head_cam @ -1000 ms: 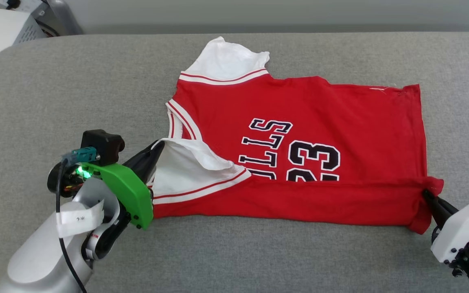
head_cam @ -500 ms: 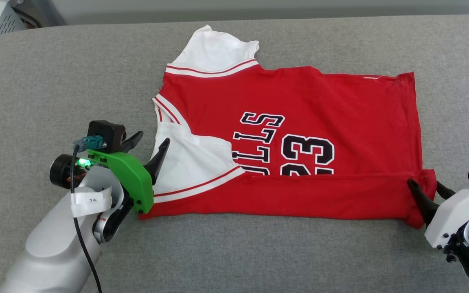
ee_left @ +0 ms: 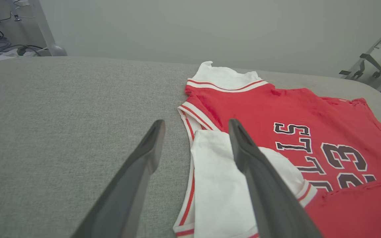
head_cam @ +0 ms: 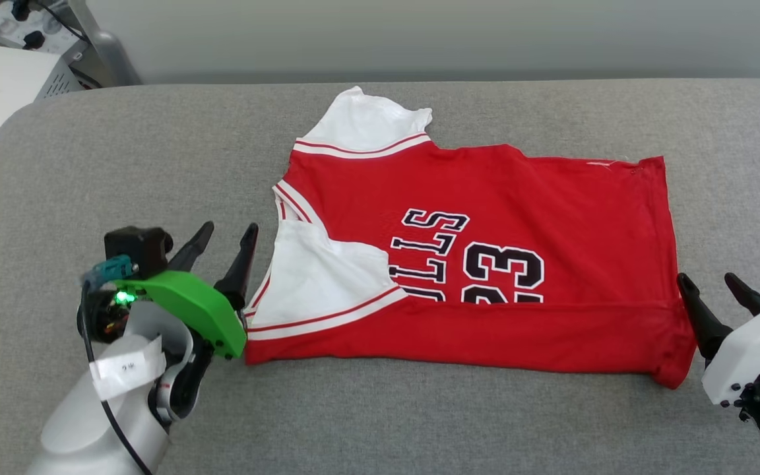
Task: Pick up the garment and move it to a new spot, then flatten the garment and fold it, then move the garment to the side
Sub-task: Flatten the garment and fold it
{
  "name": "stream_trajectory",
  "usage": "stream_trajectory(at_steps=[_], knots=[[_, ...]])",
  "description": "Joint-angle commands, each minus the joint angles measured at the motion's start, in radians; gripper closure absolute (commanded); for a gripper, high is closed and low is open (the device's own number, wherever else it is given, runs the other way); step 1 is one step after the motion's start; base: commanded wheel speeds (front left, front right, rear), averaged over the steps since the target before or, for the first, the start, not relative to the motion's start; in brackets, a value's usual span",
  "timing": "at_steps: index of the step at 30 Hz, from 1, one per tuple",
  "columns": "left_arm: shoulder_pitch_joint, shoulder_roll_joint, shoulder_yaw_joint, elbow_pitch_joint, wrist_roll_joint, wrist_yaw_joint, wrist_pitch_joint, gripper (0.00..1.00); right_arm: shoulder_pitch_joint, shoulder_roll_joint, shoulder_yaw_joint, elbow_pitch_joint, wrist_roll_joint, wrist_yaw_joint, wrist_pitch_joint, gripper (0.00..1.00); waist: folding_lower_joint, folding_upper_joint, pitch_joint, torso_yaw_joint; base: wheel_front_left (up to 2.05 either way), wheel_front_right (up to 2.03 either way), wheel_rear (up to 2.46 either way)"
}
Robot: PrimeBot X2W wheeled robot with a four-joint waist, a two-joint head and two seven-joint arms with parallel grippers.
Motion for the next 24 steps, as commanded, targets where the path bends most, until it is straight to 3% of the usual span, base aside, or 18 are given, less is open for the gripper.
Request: stream_trajectory(at_steps=[1,6,13,18,24], knots=[[0.037,0.006,0.005,-0.027,-0.009,0.019,-0.009,0.0,0.02,0.014,-0.009,-0.024,-0.012,-0.001,-0.002,0.0,0.0,0.0,-0.016,0.008,0.0,0.0,0.0],[0.139,0.021,0.014,-0.143,-0.027,0.087,0.007,0.0,0.076,0.055,-0.048,-0.1,-0.063,-0.001,0.044,0.0,0.0,0.0,-0.021,0.012,0.0,0.0,0.0],[0.231,0.055,-0.015,-0.265,-0.044,0.184,0.137,0.0,0.149,0.141,-0.107,-0.171,-0.121,-0.001,0.196,0.0,0.0,0.0,-0.003,0.003,0.0,0.0,0.0],[0.252,0.082,-0.049,-0.301,-0.06,0.238,0.275,0.0,0.168,0.175,-0.126,-0.204,-0.158,-0.001,0.266,0.0,0.0,0.0,0.028,-0.013,0.0,0.0,0.0],[0.238,0.099,-0.041,-0.306,-0.052,0.297,0.316,0.0,0.158,0.193,-0.121,-0.231,-0.163,-0.001,0.277,0.0,0.0,0.0,0.076,-0.037,0.0,0.0,0.0]])
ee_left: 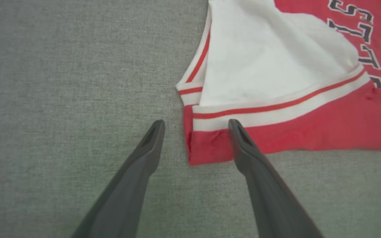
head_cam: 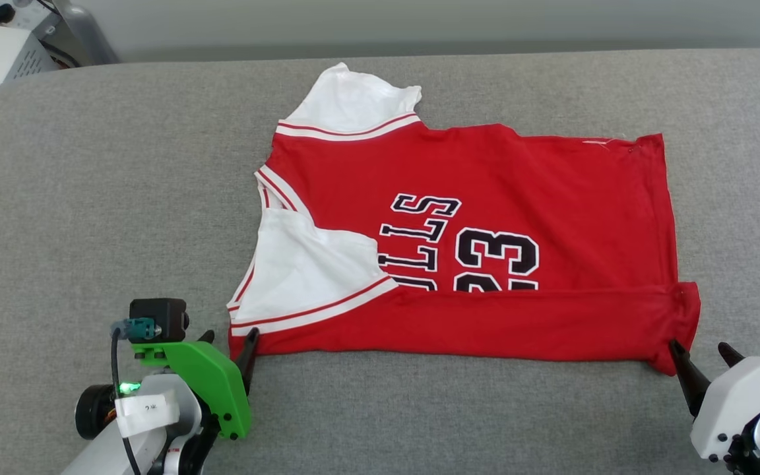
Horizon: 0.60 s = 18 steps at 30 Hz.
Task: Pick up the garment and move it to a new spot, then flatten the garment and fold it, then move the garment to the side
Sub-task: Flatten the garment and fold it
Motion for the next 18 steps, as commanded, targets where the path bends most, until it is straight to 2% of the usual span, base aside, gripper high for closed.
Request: stream_trajectory(at_steps=[1,5,8,9,10,13,18], knots=[[-0.007,0.008,0.0,0.008,0.007,0.013,0.01,0.0,-0.008,0.006,0.003,-0.008,-0.007,-0.001,0.0,0.0,0.0,-0.0001,0.028,-0.018,0.0,0.0,0.0],[-0.021,0.018,-0.014,0.047,0.026,0.038,0.04,0.0,-0.02,0.009,0.011,-0.016,-0.004,-0.001,-0.002,0.0,0.0,-0.0001,0.051,-0.032,0.0,0.0,0.0],[-0.024,0.015,-0.033,0.077,0.021,0.036,0.079,0.0,-0.027,0.011,0.01,-0.019,-0.003,-0.001,-0.007,0.0,0.0,-0.0001,0.06,-0.037,0.0,0.0,0.0],[-0.022,0.011,-0.058,0.101,0.011,0.018,0.118,0.39,-0.03,0.011,0.01,-0.023,-0.004,-0.001,-0.007,0.0,0.0,-0.0001,0.06,-0.037,0.0,0.0,0.0],[-0.02,0.007,-0.065,0.105,0.006,0.008,0.127,1.0,-0.03,0.011,0.01,-0.024,-0.005,-0.001,-0.005,0.0,0.0,-0.0001,0.058,-0.035,0.0,0.0,0.0],[-0.014,-0.001,-0.075,0.111,-0.006,-0.012,0.134,1.0,-0.028,0.004,0.008,-0.028,-0.008,-0.001,0.004,0.0,0.0,-0.0001,0.043,-0.026,0.0,0.0,0.0],[-0.007,-0.008,-0.062,0.086,-0.009,-0.013,0.095,1.0,-0.022,-0.013,-0.005,-0.029,-0.012,-0.001,0.036,0.0,0.0,-0.0001,0.011,0.006,0.0,0.0,0.0]])
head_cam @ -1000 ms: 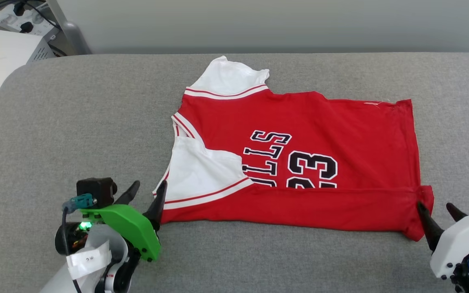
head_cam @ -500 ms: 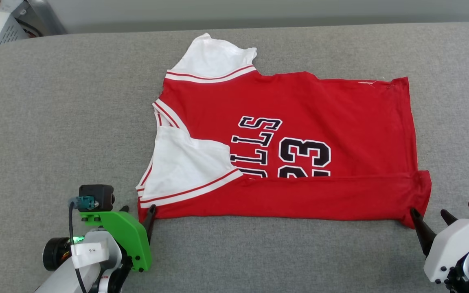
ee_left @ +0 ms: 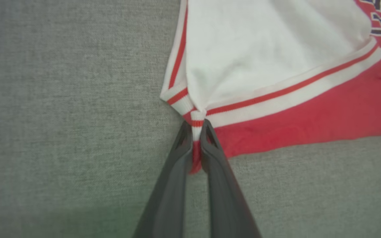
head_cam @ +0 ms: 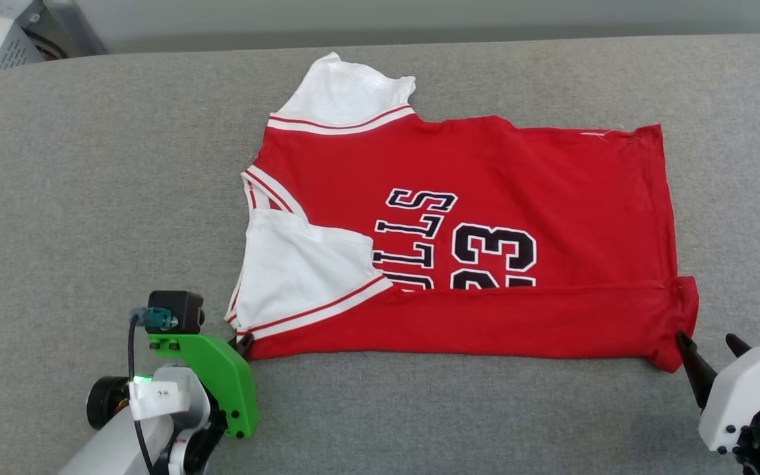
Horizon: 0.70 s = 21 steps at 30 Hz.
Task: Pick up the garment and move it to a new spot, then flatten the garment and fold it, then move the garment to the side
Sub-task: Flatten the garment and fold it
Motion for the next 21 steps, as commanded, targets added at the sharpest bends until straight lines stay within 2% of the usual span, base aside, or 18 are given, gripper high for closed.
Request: stream_trajectory(at_steps=[1,11,18,19,20,21], knots=[[0.041,-0.006,-0.013,0.009,-0.01,0.004,-0.001,1.0,-0.003,-0.01,-0.002,-0.001,-0.013,-0.001,0.013,0.0,0.0,-0.0001,-0.022,0.026,0.0,0.0,0.0],[0.069,0.035,0.006,-0.177,0.002,0.05,-0.008,1.0,-0.043,-0.043,-0.037,0.101,-0.02,-0.001,0.112,0.0,0.0,-0.0001,-0.027,0.103,0.0,0.0,0.0],[0.071,0.035,-0.005,-0.223,0.008,0.06,0.0,1.0,-0.074,-0.043,-0.024,0.173,-0.011,-0.001,0.148,0.0,0.0,-0.0001,-0.001,0.119,0.0,0.0,0.0],[0.07,0.035,-0.006,-0.224,0.009,0.06,0.0,1.0,-0.074,-0.043,-0.021,0.183,-0.01,-0.001,0.155,0.07,0.0,-0.0001,0.002,0.12,0.0,0.0,0.0],[0.069,0.036,-0.007,-0.223,0.01,0.059,0.001,1.0,-0.075,-0.044,-0.019,0.191,-0.009,-0.001,0.16,0.29,0.0,-0.0001,0.005,0.12,0.0,0.0,0.0],[0.067,0.038,-0.008,-0.222,0.011,0.059,0.003,1.0,-0.076,-0.045,-0.017,0.199,-0.009,-0.001,0.163,0.58,0.0,-0.0001,0.008,0.12,0.0,0.0,0.0]])
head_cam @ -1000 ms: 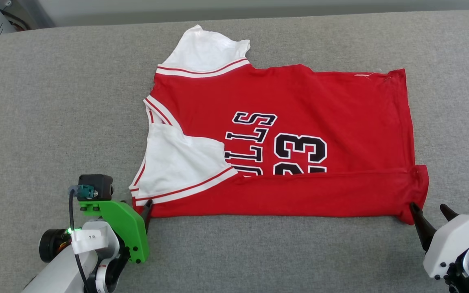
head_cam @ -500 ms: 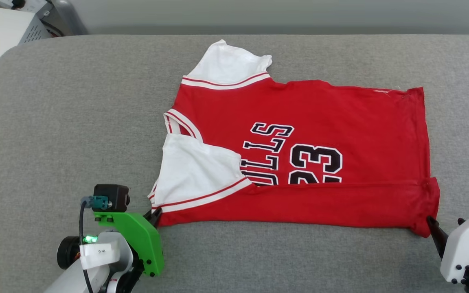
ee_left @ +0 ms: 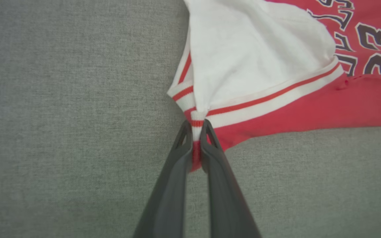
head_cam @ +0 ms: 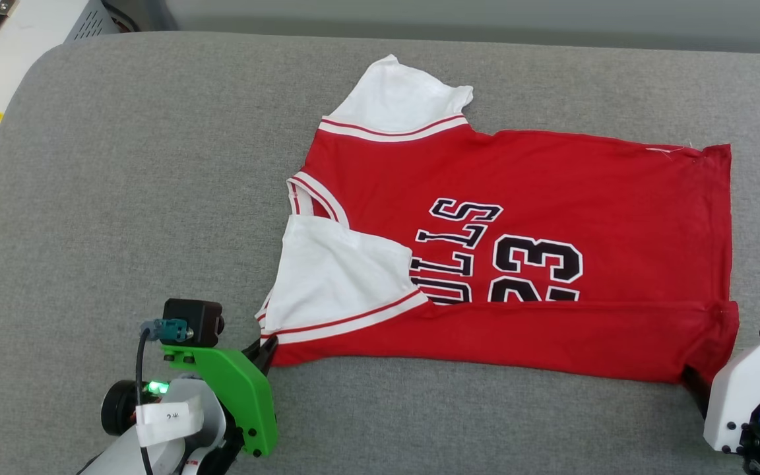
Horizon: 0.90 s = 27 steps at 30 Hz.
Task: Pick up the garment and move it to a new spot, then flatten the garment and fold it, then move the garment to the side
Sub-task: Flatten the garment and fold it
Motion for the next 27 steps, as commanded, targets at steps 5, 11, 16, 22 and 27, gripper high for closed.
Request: stream_trajectory(at_steps=[5,11,16,22,27], knots=[[0.002,0.008,-0.002,0.012,0.004,-0.001,0.005,1.0,-0.018,-0.011,0.009,0.048,0.011,-0.001,0.008,1.0,0.0,0.0,0.002,0.0,0.0,0.0,0.0],[0.02,0.013,-0.012,0.043,-0.006,-0.011,0.015,1.0,-0.02,-0.041,0.005,0.06,0.019,-0.001,-0.006,1.0,0.0,0.0,-0.04,-0.008,0.0,0.0,0.0],[0.042,0.017,-0.03,0.063,-0.009,-0.014,0.027,1.0,0.002,-0.086,0.006,0.041,0.042,-0.001,0.02,1.0,0.0,0.0,-0.086,-0.012,0.0,0.0,0.0],[0.089,0.024,-0.051,0.064,-0.021,-0.014,0.042,1.0,0.055,-0.147,-0.015,0.001,0.081,-0.001,0.07,1.0,0.0,0.0,-0.14,-0.009,0.0,0.0,0.0],[0.135,0.032,-0.076,0.045,-0.026,-0.01,0.058,1.0,0.122,-0.163,-0.041,-0.027,0.101,-0.001,0.133,1.0,0.0,0.0,-0.171,-0.007,0.0,0.0,0.0]])
